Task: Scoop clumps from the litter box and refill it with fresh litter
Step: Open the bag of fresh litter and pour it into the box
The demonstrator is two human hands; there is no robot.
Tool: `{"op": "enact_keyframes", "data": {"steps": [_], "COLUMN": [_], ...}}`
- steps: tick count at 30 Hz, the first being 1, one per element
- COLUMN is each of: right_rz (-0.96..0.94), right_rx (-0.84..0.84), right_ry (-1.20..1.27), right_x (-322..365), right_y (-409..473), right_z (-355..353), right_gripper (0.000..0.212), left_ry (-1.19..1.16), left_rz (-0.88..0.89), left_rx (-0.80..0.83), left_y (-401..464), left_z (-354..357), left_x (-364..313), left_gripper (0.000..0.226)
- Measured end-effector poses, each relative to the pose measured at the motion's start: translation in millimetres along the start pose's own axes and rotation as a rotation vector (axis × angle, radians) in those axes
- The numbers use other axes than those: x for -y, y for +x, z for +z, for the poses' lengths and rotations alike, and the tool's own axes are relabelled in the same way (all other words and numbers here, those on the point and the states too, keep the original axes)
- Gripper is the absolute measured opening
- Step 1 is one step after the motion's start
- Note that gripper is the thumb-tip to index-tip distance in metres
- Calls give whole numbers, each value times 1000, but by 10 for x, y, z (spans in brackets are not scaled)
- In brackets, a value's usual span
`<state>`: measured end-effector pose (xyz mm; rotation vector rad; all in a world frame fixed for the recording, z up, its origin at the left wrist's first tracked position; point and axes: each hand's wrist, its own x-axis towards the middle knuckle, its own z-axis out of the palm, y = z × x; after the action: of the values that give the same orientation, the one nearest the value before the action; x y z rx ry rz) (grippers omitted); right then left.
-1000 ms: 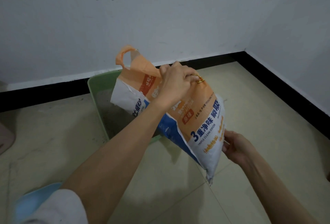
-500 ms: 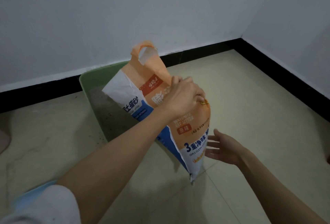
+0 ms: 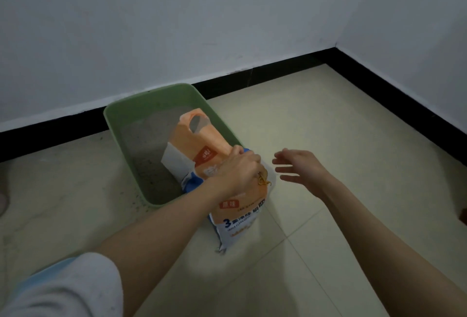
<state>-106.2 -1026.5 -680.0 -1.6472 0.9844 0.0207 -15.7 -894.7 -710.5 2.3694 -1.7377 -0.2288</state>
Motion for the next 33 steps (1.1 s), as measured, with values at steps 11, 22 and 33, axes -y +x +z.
{"op": "enact_keyframes", "data": {"steps": [11, 22, 33], "right_rz": [-334, -264, -250], "right_rx": [24, 192, 68], "right_ry": [-183, -720, -965], "right_x": [788, 1436, 1211], "right_y": [234, 808, 1010], "right_z": [824, 1755, 1760], "right_gripper": [32, 29, 20], "left_ry": [-9, -443, -459], "left_rz": [-298, -785, -714], "left_rx": [-626, -125, -254], "left_y": [-543, -725, -711], "left_z": [-407, 10, 13], "left_x": [948, 1500, 1538], "left_gripper": [24, 60, 5]}}
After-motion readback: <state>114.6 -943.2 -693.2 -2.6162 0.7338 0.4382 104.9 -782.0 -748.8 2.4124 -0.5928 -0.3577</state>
